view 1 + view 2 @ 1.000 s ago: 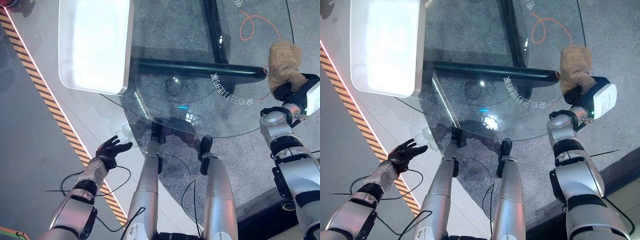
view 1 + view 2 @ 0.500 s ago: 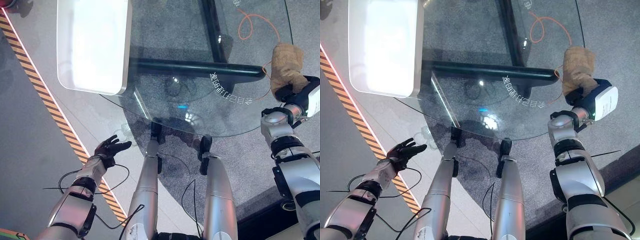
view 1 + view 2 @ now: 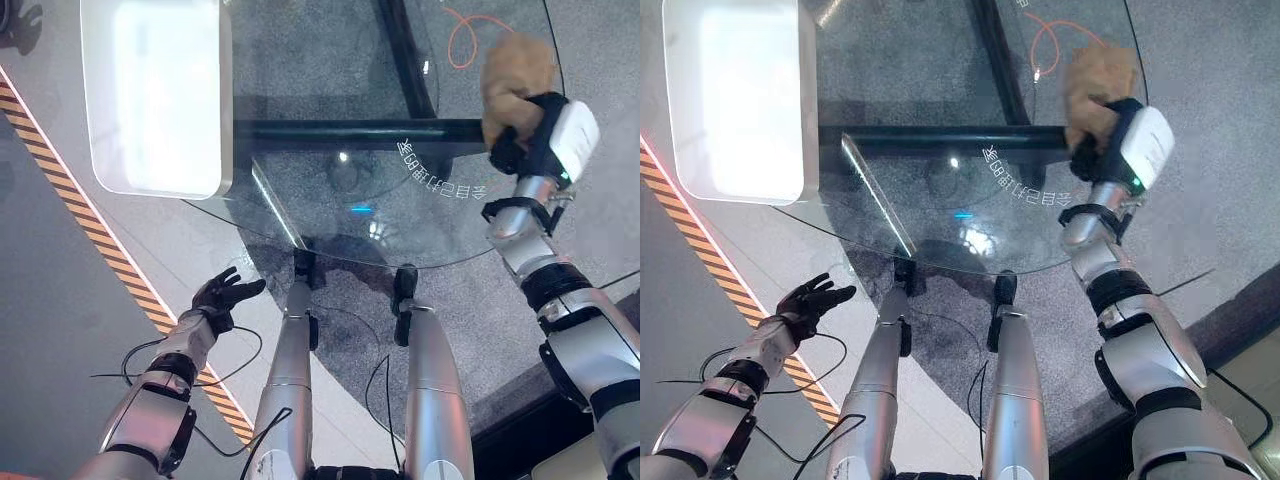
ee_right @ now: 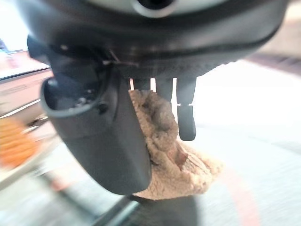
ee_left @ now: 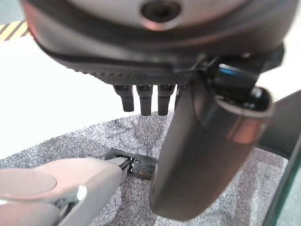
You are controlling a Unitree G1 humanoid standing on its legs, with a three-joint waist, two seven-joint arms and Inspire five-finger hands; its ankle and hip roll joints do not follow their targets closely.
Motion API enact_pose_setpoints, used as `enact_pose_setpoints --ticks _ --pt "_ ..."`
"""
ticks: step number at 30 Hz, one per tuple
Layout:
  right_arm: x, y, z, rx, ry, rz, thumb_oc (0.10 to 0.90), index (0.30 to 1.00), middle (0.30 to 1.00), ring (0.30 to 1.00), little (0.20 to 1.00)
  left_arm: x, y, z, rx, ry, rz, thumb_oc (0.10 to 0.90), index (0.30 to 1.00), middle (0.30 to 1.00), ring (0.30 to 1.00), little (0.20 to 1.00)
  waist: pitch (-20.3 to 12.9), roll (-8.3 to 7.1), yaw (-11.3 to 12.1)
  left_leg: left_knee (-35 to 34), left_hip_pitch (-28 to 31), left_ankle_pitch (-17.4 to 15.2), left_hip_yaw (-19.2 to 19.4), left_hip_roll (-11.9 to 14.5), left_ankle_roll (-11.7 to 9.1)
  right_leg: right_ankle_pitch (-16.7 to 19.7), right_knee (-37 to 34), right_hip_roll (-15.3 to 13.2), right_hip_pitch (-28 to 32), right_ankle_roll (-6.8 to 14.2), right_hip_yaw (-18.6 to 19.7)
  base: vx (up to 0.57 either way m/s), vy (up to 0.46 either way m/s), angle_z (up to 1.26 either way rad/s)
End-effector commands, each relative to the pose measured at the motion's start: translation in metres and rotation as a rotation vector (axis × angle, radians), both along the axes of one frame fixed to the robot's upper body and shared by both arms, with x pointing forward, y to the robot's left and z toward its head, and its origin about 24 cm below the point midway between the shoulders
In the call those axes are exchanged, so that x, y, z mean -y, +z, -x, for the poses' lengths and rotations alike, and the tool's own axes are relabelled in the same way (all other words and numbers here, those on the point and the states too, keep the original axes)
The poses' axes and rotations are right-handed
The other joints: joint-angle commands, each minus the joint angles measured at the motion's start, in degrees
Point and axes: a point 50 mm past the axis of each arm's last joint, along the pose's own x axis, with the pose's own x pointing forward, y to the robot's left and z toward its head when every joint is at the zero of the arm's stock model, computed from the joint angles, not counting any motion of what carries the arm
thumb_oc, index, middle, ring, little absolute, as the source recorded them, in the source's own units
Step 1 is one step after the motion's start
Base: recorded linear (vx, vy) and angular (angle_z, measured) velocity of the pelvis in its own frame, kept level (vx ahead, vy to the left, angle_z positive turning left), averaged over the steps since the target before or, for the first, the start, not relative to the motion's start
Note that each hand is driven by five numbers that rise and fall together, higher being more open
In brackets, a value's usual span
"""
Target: Wipe the table with a cloth and put it in the basket.
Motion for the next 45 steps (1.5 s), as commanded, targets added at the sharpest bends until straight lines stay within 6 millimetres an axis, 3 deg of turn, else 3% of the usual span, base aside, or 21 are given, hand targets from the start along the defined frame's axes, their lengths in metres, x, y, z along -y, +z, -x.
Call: enact_pose_setpoints --ticks 1,8,21,35,45 --pt "-0.053 0.058 0.002 0.173 0.201 0.197 0.1 0.3 0.3 0.3 0.2 -0.011 -0.013 0.013 -0.047 0.091 -0.009 0.8 0.9 0.9 0.9 0.9 -1.11 0.18 1.73 5.67 2.98 -9.6 5.41 -6.13 6.41 7.97 -13.79 3.1 3.47 -0.75 -3.59 0.0 0.0 0.0" --pt "-0.113 0.044 0.013 0.092 0.423 0.353 0.1 0.3 0.3 0.3 0.2 0.0 -0.021 0.017 -0.049 0.071 0.0 0.8 0.9 0.9 0.9 0.9 -1.11 0.57 2.13 5.19 3.42 -8.94 5.94 -6.66 6.53 7.68 -13.95 2.98 3.97 -1.17 -4.13 0.0 0.004 0.03" --pt "-0.162 0.004 0.03 -0.078 0.683 0.524 0.1 0.3 0.3 0.3 0.2 0.006 -0.025 0.017 -0.05 0.059 0.002 0.8 0.9 0.9 0.9 0.9 -1.11 0.61 2.23 4.76 3.89 -8.14 6.47 -6.81 6.21 7.89 -14.15 2.6 4.51 -1.1 -4.37 0.0 0.0 0.0" --pt "-0.181 -0.01 0.045 -0.125 0.825 0.53 0.1 0.3 0.3 0.3 0.2 0.005 -0.024 0.016 -0.055 0.063 0.003 0.8 0.9 0.9 0.9 0.9 -1.11 0.46 1.99 4.67 3.64 -7.6 6.39 -6.77 5.96 8.03 -13.75 2.7 4.16 -0.95 -4.16 0.0 0.0 0.0" --pt "-0.181 -0.016 0.049 -0.121 0.811 0.507 0.1 0.3 0.3 0.3 0.2 0.004 -0.021 0.014 -0.054 0.061 -0.003 0.8 0.9 0.9 0.9 0.9 -1.11 0.15 1.8 4.74 3.69 -7.64 6.37 -6.6 6.03 8.19 -13.58 2.63 4.2 -0.81 -4.23 0.0 0.0 0.0"
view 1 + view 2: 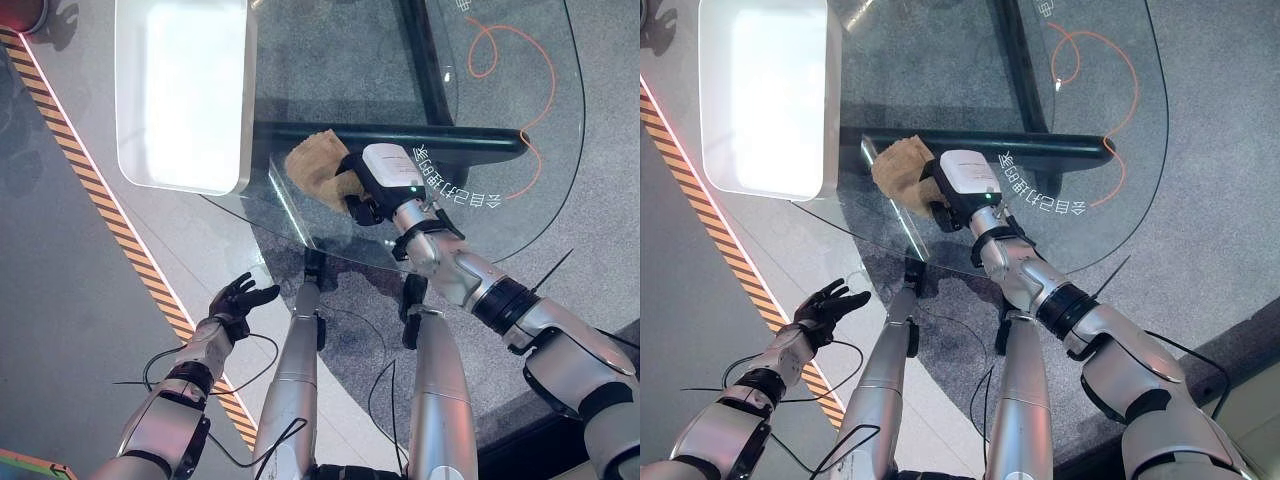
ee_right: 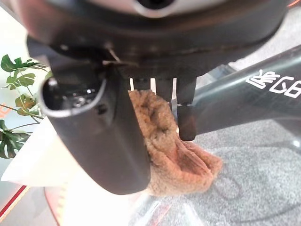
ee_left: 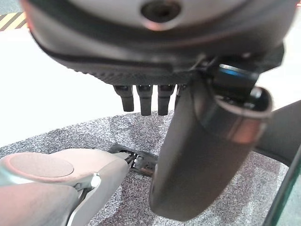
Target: Wipe the table with a cloth and put it in the basket.
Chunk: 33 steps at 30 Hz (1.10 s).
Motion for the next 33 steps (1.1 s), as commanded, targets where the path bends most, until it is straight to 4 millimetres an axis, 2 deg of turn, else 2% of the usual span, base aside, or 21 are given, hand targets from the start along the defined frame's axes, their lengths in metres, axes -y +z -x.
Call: enact_pose_setpoints --ticks 1,12,16,17,20,22,24,25,29,30,33 --pt "-0.047 0.028 0.026 0.149 0.246 -0.099 0.1 0.3 0.3 0.3 0.2 -0.016 -0.006 0.006 -0.045 0.066 -0.038 0.8 0.9 0.9 0.9 0.9 -0.99 -0.24 -0.73 5.68 1.88 -7.9 5.93 -6.52 6.21 9.46 -15.87 3.03 3.94 -0.3 -4.43 0.0 0.0 0.0" --pt "-0.026 0.036 0.014 0.209 0.087 -0.257 0.1 0.3 0.3 0.3 0.2 -0.022 -0.007 0.01 -0.046 0.11 -0.048 0.8 0.9 0.9 0.9 0.9 -0.99 0.04 -0.73 6.46 1.39 -8.03 5.98 -6.45 6.36 9.52 -15.05 2.85 3.29 -0.42 -4.35 0.0 0.0 0.0" --pt "-0.014 0.04 0.011 0.227 0.02 -0.352 0.1 0.3 0.3 0.3 0.2 -0.029 -0.006 0.013 -0.046 0.2 -0.047 0.8 0.9 0.9 0.9 0.9 -0.99 0.05 -0.78 6.96 0.99 -8.12 6.02 -6.48 6.52 9.6 -14.59 2.88 2.78 -0.5 -4.34 0.0 0.0 0.0" --pt "-0.011 0.04 0.01 0.233 0.003 -0.373 0.1 0.3 0.3 0.3 0.2 -0.038 0.0 0.011 -0.006 0.312 -0.076 0.8 0.9 0.9 0.9 0.9 -0.99 0.02 -0.78 7.1 0.83 -8.14 6.04 -6.44 6.53 9.55 -14.45 2.9 2.62 -0.58 -4.36 0.0 0.0 0.0" --pt "-0.012 0.041 0.01 0.24 -0.012 -0.399 0.1 0.3 0.3 0.3 0.2 -0.052 0.015 0.008 0.069 0.504 -0.069 0.8 0.9 0.9 0.9 0.9 -0.99 -0.08 -0.67 7.25 0.69 -8.35 5.78 -6.35 6.43 9.14 -14.09 2.99 2.38 -0.63 -4.06 0.0 0.0 0.0" --pt "-0.011 0.042 0.01 0.258 -0.038 -0.452 0.1 0.3 0.3 0.3 0.2 -0.064 0.045 -0.002 0.209 0.639 -0.091 0.8 0.9 0.9 0.9 0.9 -0.99 -0.3 -0.32 7.68 0.4 -8.5 5.15 -6.39 6.42 8.97 -13.42 3.1 2.03 -0.7 -3.93 0.02 -0.038 0.0" --pt "-0.007 0.044 0.01 0.28 -0.061 -0.502 0.1 0.3 0.3 0.3 0.2 -0.067 0.075 -0.011 0.363 0.738 -0.06 0.8 0.9 0.9 0.9 0.9 -0.99 -0.3 0.0 7.35 0.57 -8.59 4.83 -6.45 6.44 8.69 -13.21 3.21 2.07 -0.68 -3.93 0.01 -0.022 0.0" --pt "-0.006 0.044 0.01 0.283 -0.064 -0.51 0.1 0.3 0.3 0.3 0.2 -0.067 0.079 -0.012 0.383 0.751 -0.061 0.8 0.9 0.9 0.9 0.9 -0.99 -0.31 0.04 7.33 0.58 -8.58 4.8 -6.47 6.44 8.67 -13.21 3.22 2.09 -0.67 -3.94 0.0 0.0 0.0" --pt "0.001 0.053 0.013 0.35 -0.092 -0.622 0.1 0.3 0.3 0.3 0.2 -0.07 0.126 -0.018 0.614 0.881 -0.004 0.8 0.9 0.9 0.9 0.9 -0.99 -0.44 0.53 7.27 0.46 -8.7 4.21 -6.65 6.55 8.6 -12.99 3.19 2.08 -0.63 -4.18 0.01 -0.03 0.0" --pt "0.001 0.052 0.013 0.35 -0.093 -0.622 0.1 0.3 0.3 0.3 0.2 -0.07 0.126 -0.018 0.615 0.882 -0.004 0.8 0.9 0.9 0.9 0.9 -0.99 -0.45 0.53 7.27 0.46 -8.7 4.21 -6.65 6.55 8.6 -12.98 3.19 2.08 -0.63 -4.18 0.0 0.0 0.0" --pt "0.005 0.064 0.021 0.415 -0.072 -0.694 0.1 0.3 0.3 0.3 0.2 -0.077 0.156 -0.016 0.769 0.956 0.068 0.8 0.9 0.9 0.9 0.9 -0.99 -0.63 0.08 7.17 0.24 -8.81 4.44 -6.5 6.55 8.56 -13.08 3.35 1.78 -0.74 -3.96 0.0 0.0 0.0"
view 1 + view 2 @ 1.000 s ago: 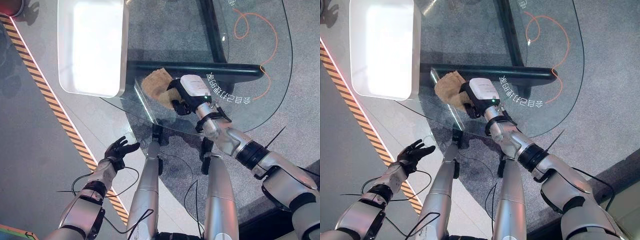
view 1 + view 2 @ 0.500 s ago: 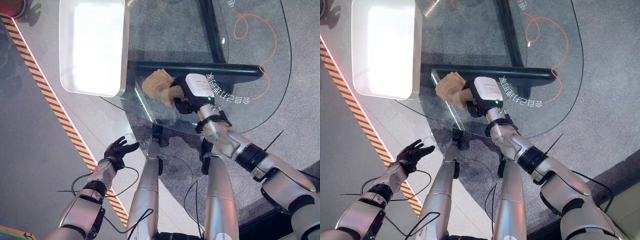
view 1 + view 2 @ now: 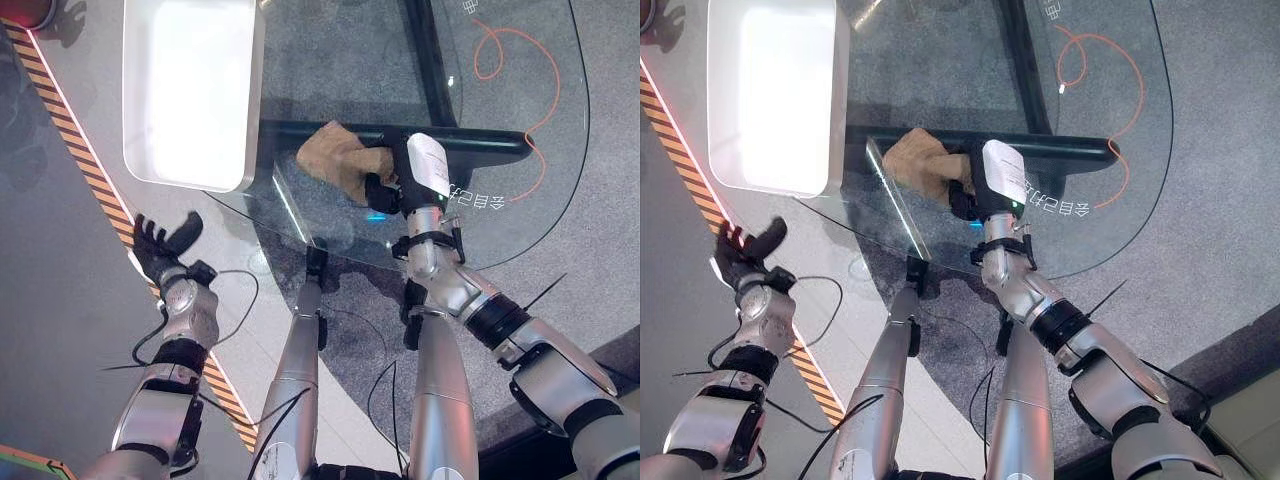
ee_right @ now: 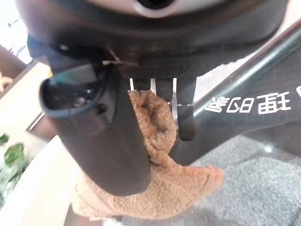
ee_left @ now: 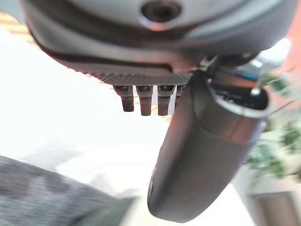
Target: Wipe the table with a cloth and put it in the basket.
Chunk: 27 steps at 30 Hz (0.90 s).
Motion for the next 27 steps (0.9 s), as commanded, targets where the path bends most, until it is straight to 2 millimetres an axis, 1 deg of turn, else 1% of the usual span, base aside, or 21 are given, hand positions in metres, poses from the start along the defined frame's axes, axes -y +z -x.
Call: enact_pose_setpoints --ticks 1,2,3,4,7,9,13,15,19,24,25,27 --pt "-0.02 0.062 0.021 0.33 0.11 -0.194 0.1 0.3 0.3 0.3 0.2 -0.04 0.039 0.014 0.203 0.229 0.0 0.8 0.9 0.9 0.9 0.9 -1.0 -0.62 -0.62 6.81 0.31 -8.65 4.49 -6.44 6.82 8.75 -13.56 3.44 1.81 -0.51 -3.8 0.0 0.0 0.0" --pt "-0.019 0.066 0.025 0.355 0.118 -0.209 0.1 0.3 0.3 0.3 0.2 -0.038 0.049 0.014 0.246 0.228 -0.006 0.8 0.9 0.9 0.9 0.9 -1.0 -0.6 -0.75 6.85 0.14 -8.74 4.45 -6.44 6.85 8.65 -13.4 3.5 1.57 -0.51 -3.6 0.0 0.0 0.0" --pt "-0.019 0.067 0.025 0.361 0.119 -0.212 0.1 0.3 0.3 0.3 0.2 -0.038 0.05 0.014 0.257 0.227 -0.007 0.8 0.9 0.9 0.9 0.9 -1.0 -0.59 -0.77 6.86 0.12 -8.76 4.44 -6.45 6.85 8.63 -13.37 3.5 1.54 -0.5 -3.57 0.0 0.0 0.0" --pt "-0.017 0.072 0.03 0.391 0.13 -0.23 0.1 0.3 0.3 0.3 0.2 -0.032 0.061 0.015 0.32 0.22 -0.003 0.8 0.9 0.9 0.9 0.9 -1.0 -0.62 -0.91 6.83 0.03 -8.85 4.45 -6.45 6.91 8.53 -13.3 3.58 1.41 -0.46 -3.44 0.0 0.0 0.0" --pt "-0.016 0.079 0.036 0.436 0.154 -0.251 0.1 0.3 0.3 0.3 0.2 -0.025 0.073 0.016 0.42 0.197 0.013 0.8 0.9 0.9 0.9 0.9 -1.0 -0.62 -1.11 6.91 -0.26 -8.99 4.54 -6.47 6.91 8.43 -13.26 3.7 1.15 -0.38 -3.19 0.0 0.0 0.0" --pt "-0.016 0.086 0.043 0.48 0.182 -0.274 0.1 0.3 0.3 0.3 0.2 -0.008 0.088 0.016 0.534 0.124 -0.008 0.8 0.9 0.9 0.9 0.9 -1.0 -0.68 -1.34 6.98 -0.54 -9.14 4.6 -6.46 6.91 8.38 -13.26 3.85 0.92 -0.28 -2.95 0.0 0.0 0.0" --pt "-0.014 0.094 0.053 0.531 0.218 -0.299 0.1 0.3 0.3 0.3 0.2 0.026 0.106 0.018 0.659 -0.018 -0.066 0.8 0.9 0.9 0.9 0.9 -1.0 -0.82 -1.5 6.9 -0.62 -9.37 4.66 -6.6 7.04 8.55 -13.42 4.0 0.81 0.0 -2.83 0.0 0.0 0.0" --pt "-0.014 0.097 0.058 0.557 0.234 -0.306 0.1 0.3 0.3 0.3 0.2 0.039 0.111 0.019 0.705 -0.117 -0.078 0.8 0.9 0.9 0.9 0.9 -1.0 -0.86 -1.6 6.79 -0.59 -9.43 4.71 -6.68 7.12 8.67 -13.69 4.05 0.91 0.17 -2.8 0.0 0.0 0.0" --pt "-0.012 0.102 0.067 0.597 0.268 -0.316 0.1 0.3 0.3 0.3 0.2 0.056 0.116 0.023 0.765 -0.263 -0.089 0.8 0.9 0.9 0.9 0.9 -1.0 -0.85 -1.92 6.55 -0.44 -9.47 4.95 -6.79 7.32 9.04 -14.25 4.18 1.05 0.35 -2.7 0.0 0.0 0.0" --pt "-0.01 0.104 0.074 0.626 0.299 -0.329 0.1 0.3 0.3 0.3 0.2 0.069 0.12 0.025 0.81 -0.404 -0.065 0.8 0.9 0.9 0.9 0.9 -1.0 -0.85 -2.38 6.71 -0.21 -9.65 5.18 -6.77 7.4 9.38 -14.58 4.13 1.27 0.57 -2.48 0.0 0.0 0.0" --pt "-0.009 0.104 0.077 0.638 0.311 -0.334 0.1 0.3 0.3 0.3 0.2 0.075 0.121 0.026 0.819 -0.462 -0.057 0.8 0.9 0.9 0.9 0.9 -1.0 -0.91 -2.56 6.7 -0.06 -9.7 5.35 -6.71 7.41 9.51 -14.88 4.14 1.51 0.62 -2.39 0.0 0.0 0.0" --pt "-0.009 0.104 0.079 0.648 0.318 -0.337 0.1 0.3 0.3 0.3 0.2 0.081 0.12 0.025 0.823 -0.526 -0.047 0.8 0.9 0.9 0.9 0.9 -1.0 -0.9 -2.67 6.64 0.1 -9.71 5.39 -6.75 7.45 9.62 -15.12 4.16 1.72 0.65 -2.31 0.0 0.0 0.0"
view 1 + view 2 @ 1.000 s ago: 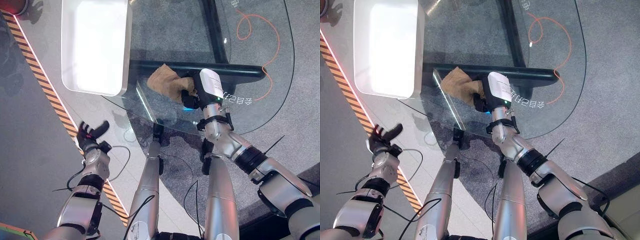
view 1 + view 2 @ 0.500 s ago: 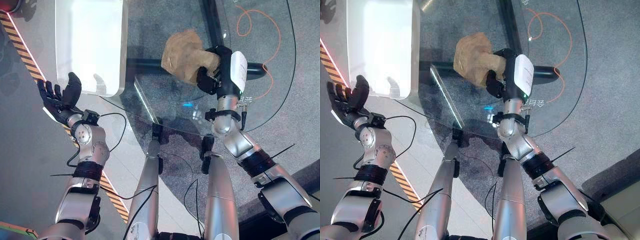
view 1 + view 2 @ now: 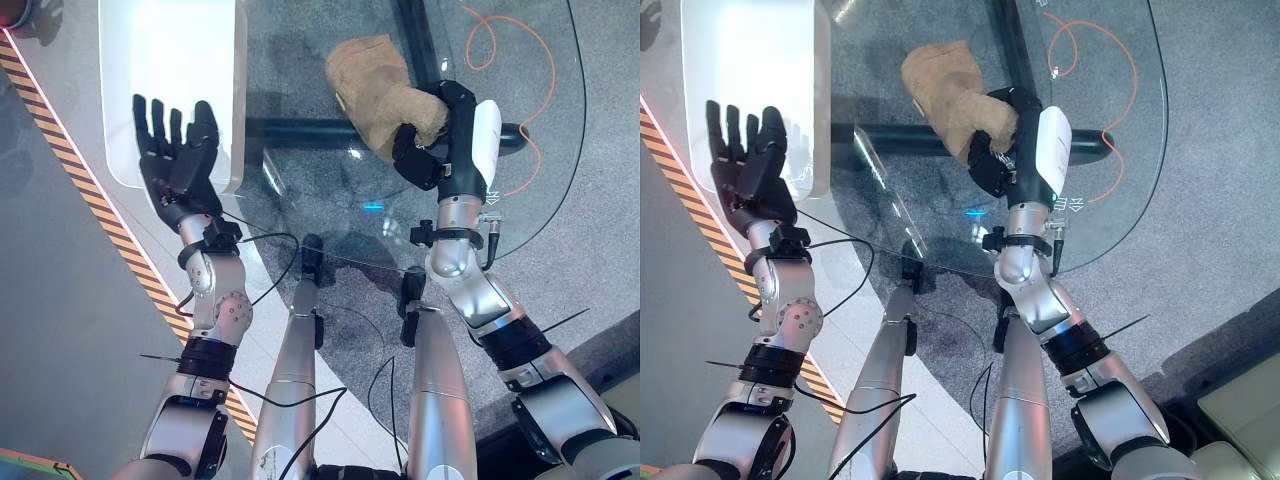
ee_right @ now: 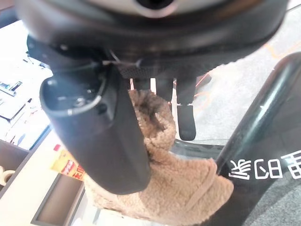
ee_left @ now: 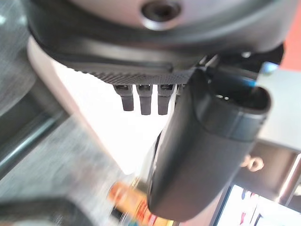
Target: Wipe the table with a cloth and put it in the basket.
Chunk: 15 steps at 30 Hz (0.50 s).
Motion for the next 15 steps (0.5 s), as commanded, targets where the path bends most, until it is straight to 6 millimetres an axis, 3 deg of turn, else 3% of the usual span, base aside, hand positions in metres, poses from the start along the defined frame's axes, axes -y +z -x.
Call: enact_pose_setpoints --ticks 1,15 --pt "-0.027 0.072 0.046 0.455 0.213 -0.045 0.1 0.3 0.3 0.3 0.2 0.001 0.037 0.012 0.22 -0.109 -0.038 0.8 0.9 0.9 0.9 0.9 -1.21 -0.58 -0.98 6.77 1.36 -9.75 5.4 -6.63 7.11 9.93 -14.16 4.02 2.48 0.42 -2.44 0.0 0.0 0.0" --pt "-0.041 0.079 0.061 0.507 0.348 -0.048 0.1 0.3 0.3 0.3 0.2 0.051 0.024 0.001 0.152 -0.579 0.081 0.8 0.9 0.9 0.9 0.9 -1.21 -1.24 -2.44 7.23 1.44 -9.92 6.2 -6.25 7.26 10.95 -15.21 3.91 2.81 0.96 -1.95 0.0 0.0 0.0"
